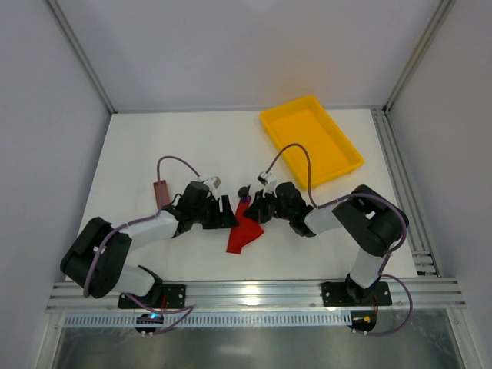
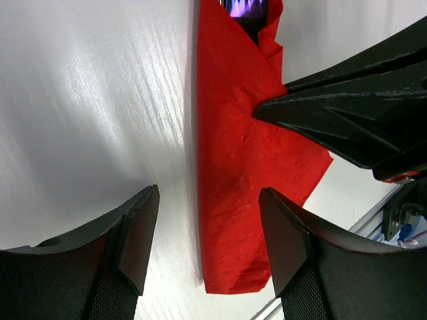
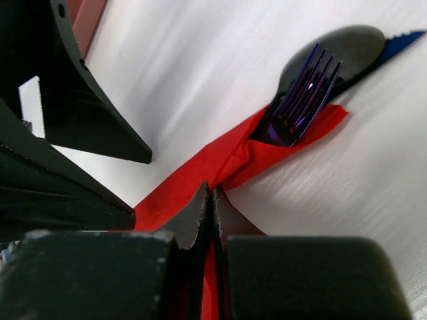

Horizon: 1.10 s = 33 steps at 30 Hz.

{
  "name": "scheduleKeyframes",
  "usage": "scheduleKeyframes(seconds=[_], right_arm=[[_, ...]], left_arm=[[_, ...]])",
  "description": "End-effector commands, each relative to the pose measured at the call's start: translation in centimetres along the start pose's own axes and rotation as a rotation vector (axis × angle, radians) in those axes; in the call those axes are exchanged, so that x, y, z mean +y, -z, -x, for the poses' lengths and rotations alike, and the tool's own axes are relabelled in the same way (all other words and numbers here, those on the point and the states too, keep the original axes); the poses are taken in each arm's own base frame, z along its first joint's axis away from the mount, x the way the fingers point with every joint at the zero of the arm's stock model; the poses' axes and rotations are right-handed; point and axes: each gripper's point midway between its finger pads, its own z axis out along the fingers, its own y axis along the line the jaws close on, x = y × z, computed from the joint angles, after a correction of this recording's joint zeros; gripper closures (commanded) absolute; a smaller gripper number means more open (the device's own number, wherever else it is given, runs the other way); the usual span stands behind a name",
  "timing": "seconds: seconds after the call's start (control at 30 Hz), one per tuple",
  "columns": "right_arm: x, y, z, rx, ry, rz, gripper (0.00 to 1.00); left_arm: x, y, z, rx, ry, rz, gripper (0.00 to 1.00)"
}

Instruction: Place the utensils on the paper napkin and roll it up

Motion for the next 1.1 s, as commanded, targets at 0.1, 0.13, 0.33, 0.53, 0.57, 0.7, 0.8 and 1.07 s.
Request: scheduleKeyframes(seconds=[0.1,0.13,0.33,0.53,0.57,0.7,0.8,1.07], right_arm=[[3.3,1.2,5.2,-0.175,0.137,0.113,0.96],[3.5,1.3,5.4,-0.182,0.142,0.119,0.96],[3.7,1.6,5.5,-0.186,0.170,0.128,0.96],[4.4,2.1,5.9,-0.211,0.195,0.159,0.96],[4.6,2.3,6.1,-0.219,0.207,0.166,0.96],[5.2,2.9,6.3,-0.234,0.229,0.201,0.96],[5.9,3.6,6.5,-0.269,0.242,0.237,0.96],[7.0,4.6,7.0,-0.305,0.245,0.300,0.96]], left_arm=[[-2.0,0.8,0.1,-0.061,0.003,-0.181,0.29],[-2.1,0.8,0.3,-0.063,0.005,-0.188,0.29],[-1.4,1.1,0.7,-0.042,0.003,-0.145,0.29],[-2.0,1.9,0.2,-0.072,-0.014,-0.222,0.24],[-2.5,2.0,0.6,-0.099,-0.029,-0.252,0.24],[-3.1,2.1,-0.1,-0.093,-0.039,-0.333,0.24],[-4.0,2.3,-0.1,-0.083,-0.050,-0.392,0.23],[-5.4,2.3,-0.8,-0.043,-0.061,-0.504,0.23]])
